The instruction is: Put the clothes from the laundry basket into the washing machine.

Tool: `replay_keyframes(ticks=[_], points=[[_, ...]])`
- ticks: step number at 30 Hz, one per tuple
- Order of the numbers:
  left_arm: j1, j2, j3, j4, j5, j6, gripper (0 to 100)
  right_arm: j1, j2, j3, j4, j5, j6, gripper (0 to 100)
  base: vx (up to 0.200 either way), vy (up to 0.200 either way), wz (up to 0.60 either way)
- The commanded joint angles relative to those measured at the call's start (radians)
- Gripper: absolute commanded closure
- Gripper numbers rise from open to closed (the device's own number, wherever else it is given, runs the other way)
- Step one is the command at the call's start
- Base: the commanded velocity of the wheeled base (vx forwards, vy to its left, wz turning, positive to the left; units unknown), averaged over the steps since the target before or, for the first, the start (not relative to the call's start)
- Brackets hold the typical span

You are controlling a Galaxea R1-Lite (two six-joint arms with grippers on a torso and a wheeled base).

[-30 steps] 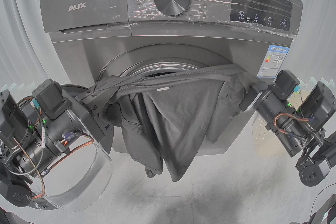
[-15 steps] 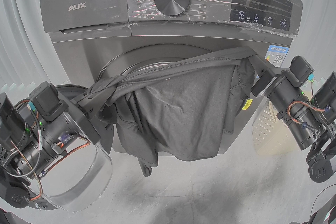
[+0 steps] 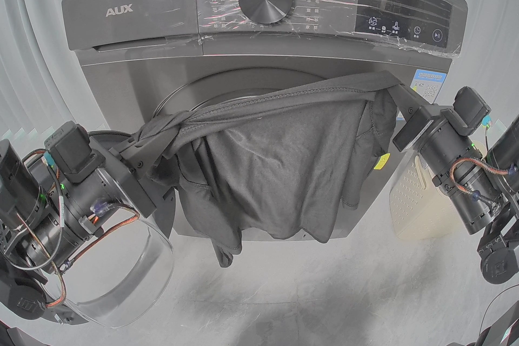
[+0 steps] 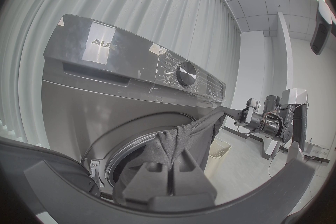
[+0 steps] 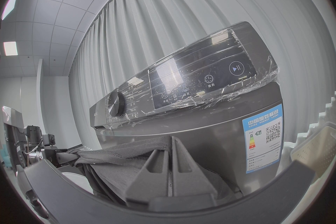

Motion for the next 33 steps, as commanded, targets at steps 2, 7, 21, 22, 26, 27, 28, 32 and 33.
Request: replay_keyframes(ticks=[2, 7, 21, 22, 26, 27, 28, 32, 33], points=[[0.000, 0.007, -0.007, 0.001, 0.004, -0.001, 100, 0.000, 0.000, 0.010, -0.002, 0.000, 0.000, 100, 0.000, 0.000, 0.00], [-0.003, 0.012, -0.025, 0.007, 0.010, -0.005, 100, 0.005, -0.007, 0.067, -0.013, 0.015, -0.001, 100, 0.000, 0.000, 0.00], [-0.038, 0.153, -0.208, 0.059, 0.053, -0.011, 100, 0.091, 0.064, 0.384, -0.016, 0.029, 0.003, 0, 0.000, 0.000, 0.00], [-0.041, 0.159, -0.220, 0.076, 0.053, -0.011, 100, 0.117, 0.069, 0.414, -0.017, 0.035, 0.005, 0, 0.000, 0.000, 0.00], [-0.060, 0.168, -0.246, 0.098, 0.058, -0.010, 100, 0.158, 0.081, 0.435, -0.017, 0.037, 0.006, 0, 0.000, 0.000, 0.00], [-0.069, 0.170, -0.252, 0.098, 0.073, -0.007, 100, 0.154, 0.104, 0.423, -0.019, 0.040, 0.006, 0, 0.000, 0.000, 0.00], [-0.070, 0.170, -0.257, 0.098, 0.084, -0.005, 100, 0.152, 0.118, 0.414, -0.019, 0.040, 0.006, 0, 0.000, 0.000, 0.00], [-0.073, 0.170, -0.269, 0.098, 0.092, -0.005, 100, 0.148, 0.211, 0.348, -0.017, 0.022, 0.008, 0, 0.000, 0.000, 0.00], [-0.073, 0.170, -0.269, 0.098, 0.092, -0.005, 100, 0.148, 0.216, 0.345, -0.017, 0.022, 0.008, 0, 0.000, 0.000, 0.00]])
